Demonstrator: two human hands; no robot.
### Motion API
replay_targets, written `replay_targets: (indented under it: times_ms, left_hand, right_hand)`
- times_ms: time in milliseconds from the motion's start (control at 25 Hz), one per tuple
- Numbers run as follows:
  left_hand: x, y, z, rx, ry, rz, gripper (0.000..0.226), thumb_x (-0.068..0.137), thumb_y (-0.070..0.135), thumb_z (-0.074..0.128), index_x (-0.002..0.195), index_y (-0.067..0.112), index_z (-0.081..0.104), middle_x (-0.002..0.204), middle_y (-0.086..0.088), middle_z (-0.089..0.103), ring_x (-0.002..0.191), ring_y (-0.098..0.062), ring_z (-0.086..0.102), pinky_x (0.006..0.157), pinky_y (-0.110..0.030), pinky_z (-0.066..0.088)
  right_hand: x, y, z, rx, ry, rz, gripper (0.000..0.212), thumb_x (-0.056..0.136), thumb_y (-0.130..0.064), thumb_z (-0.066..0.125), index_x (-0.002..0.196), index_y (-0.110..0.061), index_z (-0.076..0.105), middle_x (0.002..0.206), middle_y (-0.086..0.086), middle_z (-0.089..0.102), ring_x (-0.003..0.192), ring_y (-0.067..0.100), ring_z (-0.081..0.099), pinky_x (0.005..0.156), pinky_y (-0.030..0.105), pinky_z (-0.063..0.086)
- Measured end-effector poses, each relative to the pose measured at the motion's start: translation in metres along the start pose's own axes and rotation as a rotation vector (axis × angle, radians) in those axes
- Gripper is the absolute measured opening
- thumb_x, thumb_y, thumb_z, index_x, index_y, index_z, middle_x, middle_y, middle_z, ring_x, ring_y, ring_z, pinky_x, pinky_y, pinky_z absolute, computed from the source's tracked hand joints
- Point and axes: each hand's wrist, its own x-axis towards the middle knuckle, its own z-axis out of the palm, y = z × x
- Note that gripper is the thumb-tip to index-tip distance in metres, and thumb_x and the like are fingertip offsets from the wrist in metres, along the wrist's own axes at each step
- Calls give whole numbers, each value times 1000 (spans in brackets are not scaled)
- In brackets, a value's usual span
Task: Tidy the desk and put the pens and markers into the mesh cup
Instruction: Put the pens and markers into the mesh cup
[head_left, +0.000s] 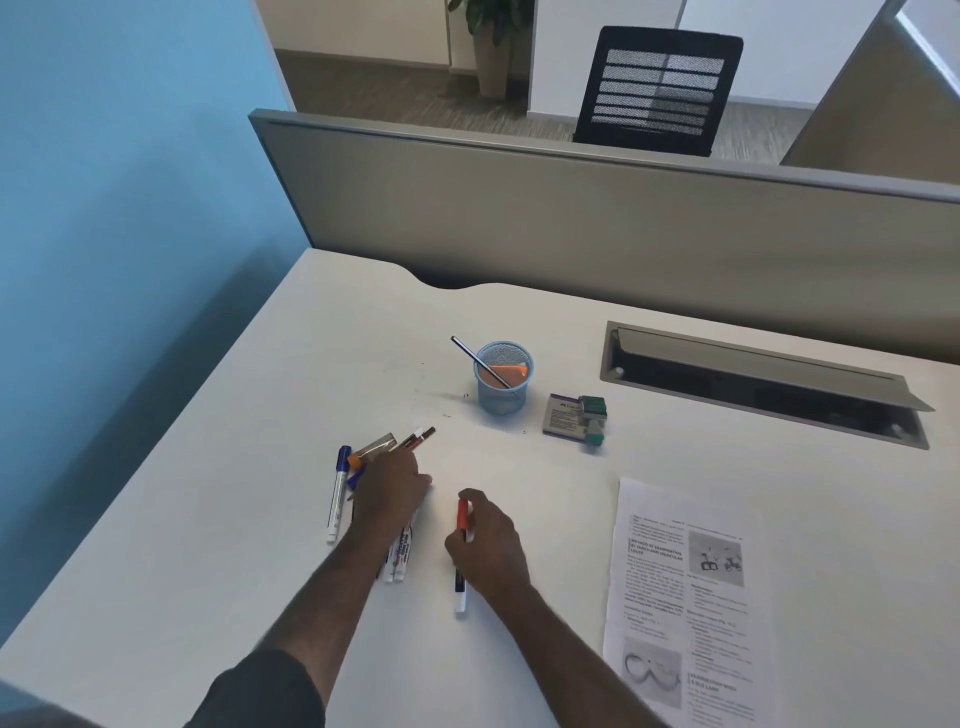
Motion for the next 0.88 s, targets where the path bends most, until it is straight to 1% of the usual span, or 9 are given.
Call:
replay_targets:
  times_ms: [120, 240, 320, 400, 480, 560, 720, 800, 880]
  left_hand:
    - [-5, 1, 8, 0, 9, -15, 22, 89, 30, 64, 97, 9, 65, 96, -8, 70, 94, -27, 66, 73, -31, 51]
    - [-5, 4, 13, -2, 44, -14, 22, 90, 30, 63, 98, 10, 61, 99, -8, 68, 96, -26, 64, 69, -28, 42]
    - [-5, 5, 16, 20, 62, -21, 21, 91, 30, 63, 100, 11, 61, 102, -7, 68, 99, -25, 64, 72, -29, 43]
    - [-5, 6, 19, 67, 81, -17, 19, 92, 30, 60, 100, 12, 62, 107, -6, 68, 104, -24, 63, 78, -31, 47]
    - [-4, 8, 20, 100, 84, -5, 18, 92, 27, 55, 101, 13, 62, 110, -6, 67, 106, -23, 62, 83, -31, 47]
    - [-4, 12, 17, 92, 86, 16, 15, 92, 23, 53, 97, 13, 63, 106, -6, 69, 105, -23, 63, 80, -30, 46]
    - [-7, 32, -17, -83, 204, 54, 12, 83, 20, 59, 76, 12, 64, 78, -5, 68, 86, -28, 66, 63, -29, 42]
    - [-10, 45, -43, -220, 275, 83, 11, 83, 23, 62, 80, 15, 69, 77, -2, 71, 78, -26, 66, 64, -29, 48]
    - [-11, 60, -71, -398, 332, 131, 7, 83, 26, 67, 86, 21, 71, 79, 6, 73, 76, -19, 67, 69, -30, 53]
  right_hand:
    - [7, 4, -9, 48, 40, -3, 55, 79, -18, 59, 134, -26, 52, 106, -1, 66, 98, 18, 61, 88, 29, 49]
    - [17, 4, -23, 73, 91, -3, 58, 80, -21, 62, 137, -27, 52, 109, -3, 66, 98, 13, 60, 88, 22, 45]
    - [26, 3, -36, 105, 117, 5, 58, 80, -23, 64, 137, -29, 52, 107, -7, 65, 96, 11, 59, 89, 22, 46]
    - [35, 1, -52, 185, 136, 33, 58, 81, -24, 64, 136, -33, 52, 105, -13, 63, 94, 12, 62, 92, 32, 53]
    - [42, -4, -68, 263, 164, 28, 56, 80, -21, 63, 133, -36, 53, 102, -14, 63, 89, 17, 65, 88, 43, 56]
    - [49, -12, -85, 316, 203, -10, 53, 80, -18, 62, 129, -36, 55, 99, -11, 64, 87, 22, 67, 81, 49, 57]
    - [69, -28, -129, 372, 348, -64, 46, 84, -12, 62, 125, -32, 57, 98, -3, 65, 85, 29, 68, 76, 51, 58]
    - [80, -37, -152, 386, 429, -95, 43, 87, -15, 62, 125, -35, 56, 98, -4, 65, 76, 25, 70, 70, 46, 60]
    - [90, -46, -169, 383, 524, -185, 38, 91, -14, 61, 125, -31, 57, 97, -3, 66, 66, 22, 69, 64, 43, 60]
